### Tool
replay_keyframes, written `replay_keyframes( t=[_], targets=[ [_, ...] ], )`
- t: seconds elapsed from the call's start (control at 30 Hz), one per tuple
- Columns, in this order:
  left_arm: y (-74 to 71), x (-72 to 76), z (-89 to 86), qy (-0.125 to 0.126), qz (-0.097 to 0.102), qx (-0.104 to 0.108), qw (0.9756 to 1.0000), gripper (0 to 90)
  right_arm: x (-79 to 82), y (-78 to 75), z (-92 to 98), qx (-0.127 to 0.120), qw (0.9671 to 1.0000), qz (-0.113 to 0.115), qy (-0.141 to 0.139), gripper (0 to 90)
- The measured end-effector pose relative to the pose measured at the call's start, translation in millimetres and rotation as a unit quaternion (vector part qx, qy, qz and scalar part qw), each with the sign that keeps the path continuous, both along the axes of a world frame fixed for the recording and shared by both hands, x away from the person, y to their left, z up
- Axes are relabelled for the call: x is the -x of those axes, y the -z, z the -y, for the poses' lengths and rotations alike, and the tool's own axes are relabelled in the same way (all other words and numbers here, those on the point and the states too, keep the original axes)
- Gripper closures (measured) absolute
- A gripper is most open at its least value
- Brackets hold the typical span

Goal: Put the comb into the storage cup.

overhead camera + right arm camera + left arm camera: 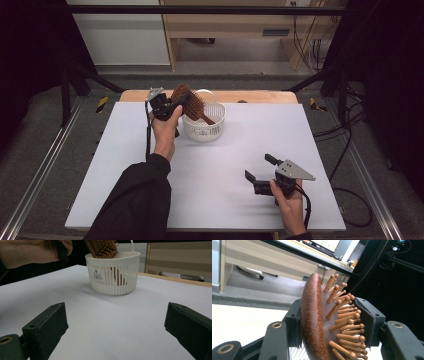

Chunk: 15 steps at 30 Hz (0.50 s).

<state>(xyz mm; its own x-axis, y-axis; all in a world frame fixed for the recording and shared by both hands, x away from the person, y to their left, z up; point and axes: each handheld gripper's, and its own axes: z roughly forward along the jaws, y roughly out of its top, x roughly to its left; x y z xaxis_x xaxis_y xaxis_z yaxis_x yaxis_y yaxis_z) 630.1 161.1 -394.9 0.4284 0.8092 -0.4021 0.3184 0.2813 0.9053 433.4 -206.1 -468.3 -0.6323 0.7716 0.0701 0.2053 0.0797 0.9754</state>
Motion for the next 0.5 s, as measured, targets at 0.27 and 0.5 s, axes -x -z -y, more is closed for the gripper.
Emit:
replay_keyframes(
  t=[0.27,0.5],
  targets=[
    [1.6,1.2,-1.9,-0.003,-0.002,0.003,1.0000,44.9,0.2,0.0,-0.2,0.000,1.0000,0.000,-0.001,5.1],
    [4.7,2.2,-5.0,-0.007,-0.005,0.006,0.9999,44.5,0.3,0.1,-0.4,0.001,1.0000,-0.001,-0.002,5.0]
  ],
)
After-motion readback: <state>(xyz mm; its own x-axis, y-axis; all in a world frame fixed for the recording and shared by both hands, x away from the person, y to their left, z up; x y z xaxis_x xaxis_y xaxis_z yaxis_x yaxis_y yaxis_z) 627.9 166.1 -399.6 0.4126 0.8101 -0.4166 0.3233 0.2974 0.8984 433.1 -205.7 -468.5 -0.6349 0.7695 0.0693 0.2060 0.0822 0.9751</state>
